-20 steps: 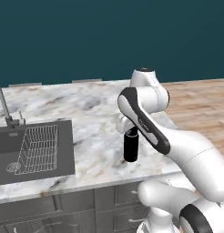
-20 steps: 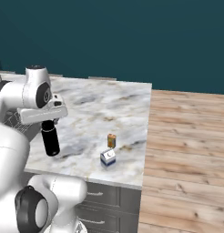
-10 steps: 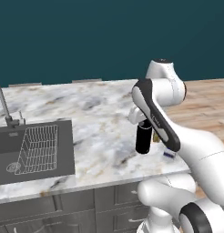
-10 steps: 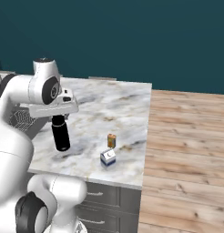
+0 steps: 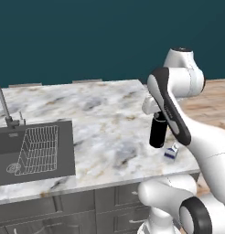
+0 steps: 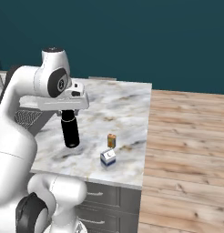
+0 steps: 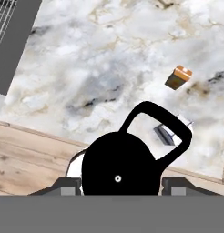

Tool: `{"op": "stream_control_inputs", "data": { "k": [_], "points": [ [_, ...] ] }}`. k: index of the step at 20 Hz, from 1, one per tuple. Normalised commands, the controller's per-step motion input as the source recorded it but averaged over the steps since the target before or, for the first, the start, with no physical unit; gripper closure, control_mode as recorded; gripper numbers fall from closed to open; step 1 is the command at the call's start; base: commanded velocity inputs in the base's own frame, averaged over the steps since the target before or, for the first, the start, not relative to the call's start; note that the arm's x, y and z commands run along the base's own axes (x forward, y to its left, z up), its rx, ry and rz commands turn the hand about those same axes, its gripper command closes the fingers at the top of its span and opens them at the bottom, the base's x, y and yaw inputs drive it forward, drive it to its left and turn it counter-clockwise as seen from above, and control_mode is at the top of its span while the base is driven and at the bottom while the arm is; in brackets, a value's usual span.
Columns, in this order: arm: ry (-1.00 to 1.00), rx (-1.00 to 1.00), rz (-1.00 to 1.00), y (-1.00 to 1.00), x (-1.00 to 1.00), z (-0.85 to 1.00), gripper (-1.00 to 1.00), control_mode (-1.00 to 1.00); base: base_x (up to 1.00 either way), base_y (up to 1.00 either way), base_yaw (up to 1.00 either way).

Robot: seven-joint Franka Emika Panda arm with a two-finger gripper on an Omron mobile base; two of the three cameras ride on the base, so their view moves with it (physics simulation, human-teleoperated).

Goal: Move the drinks to the dining counter.

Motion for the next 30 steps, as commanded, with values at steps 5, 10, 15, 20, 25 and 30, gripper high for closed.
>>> {"op": "stream_control_inputs", "data": {
  "k": [5,10,15,20,25,30],
  "points": [
    [0.00,0.00,-0.19,-0.17,-0.12,0.19,1.00,-1.00,0.00,0.00,0.00],
    [0.00,0.00,-0.23,0.00,-0.04,0.03,1.00,-1.00,0.00,0.00,0.00],
    [0.00,0.00,-0.15,-0.10,0.00,0.00,1.00,-1.00,0.00,0.00,0.00],
    [0.00,0.00,-0.03,-0.29,-0.01,0.00,1.00,-1.00,0.00,0.00,0.00],
    [0.00,0.00,0.00,0.00,0.00,0.00,1.00,1.00,-0.19,-0.91,0.00],
    [0.00,0.00,0.00,0.00,0.00,0.00,1.00,1.00,-0.07,-1.00,0.00]
  ]
}}
